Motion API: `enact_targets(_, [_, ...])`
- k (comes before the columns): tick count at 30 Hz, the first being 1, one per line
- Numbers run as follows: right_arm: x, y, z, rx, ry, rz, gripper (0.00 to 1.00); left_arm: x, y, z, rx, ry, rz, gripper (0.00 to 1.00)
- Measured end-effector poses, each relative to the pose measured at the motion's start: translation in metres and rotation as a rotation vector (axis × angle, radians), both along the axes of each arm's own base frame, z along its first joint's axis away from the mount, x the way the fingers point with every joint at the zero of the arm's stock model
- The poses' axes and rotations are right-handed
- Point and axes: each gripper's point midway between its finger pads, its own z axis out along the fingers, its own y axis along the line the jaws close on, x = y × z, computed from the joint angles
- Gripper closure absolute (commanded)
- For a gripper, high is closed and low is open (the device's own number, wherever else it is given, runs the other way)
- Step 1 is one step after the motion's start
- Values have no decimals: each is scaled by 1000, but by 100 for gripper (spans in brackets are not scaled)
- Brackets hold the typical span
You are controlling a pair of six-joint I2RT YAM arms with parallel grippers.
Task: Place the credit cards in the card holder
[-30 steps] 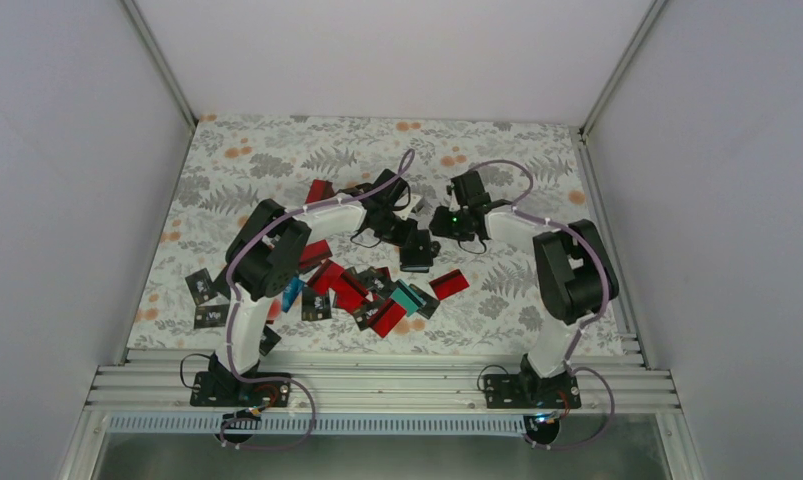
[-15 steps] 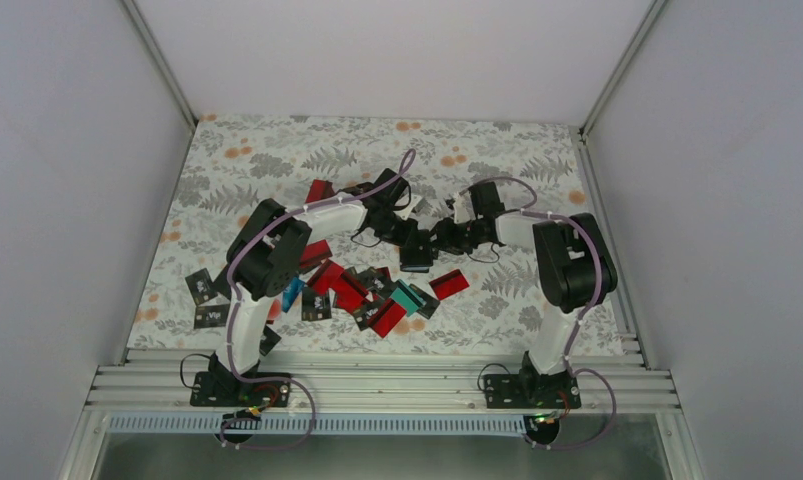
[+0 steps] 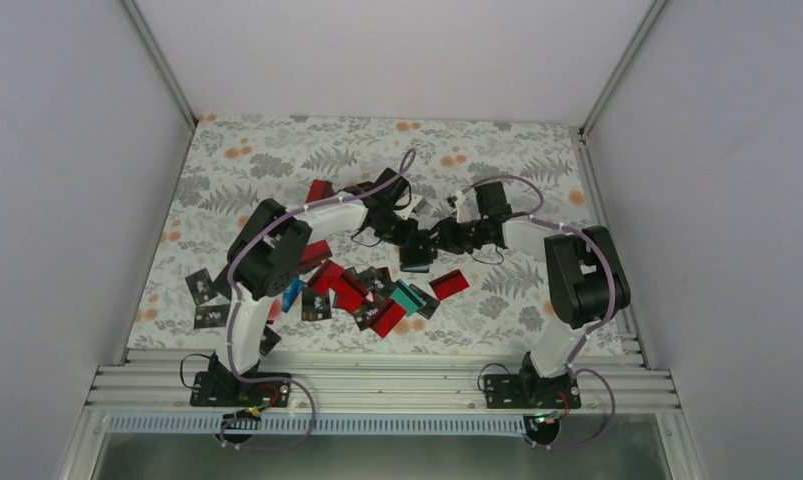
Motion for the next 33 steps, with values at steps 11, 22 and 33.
enact_targets(11, [-13,-10,-27,-97,70,5,62,0,-1,0,9,9,-4,84])
enact_targets(22, [-14,-26,-21,-224,63,-34,52,1,-2,0,40,1,-13,84])
enact_targets(33, [17,-26,3,-260,-17,-80,52,0,-3,0,76,-14,-15,84])
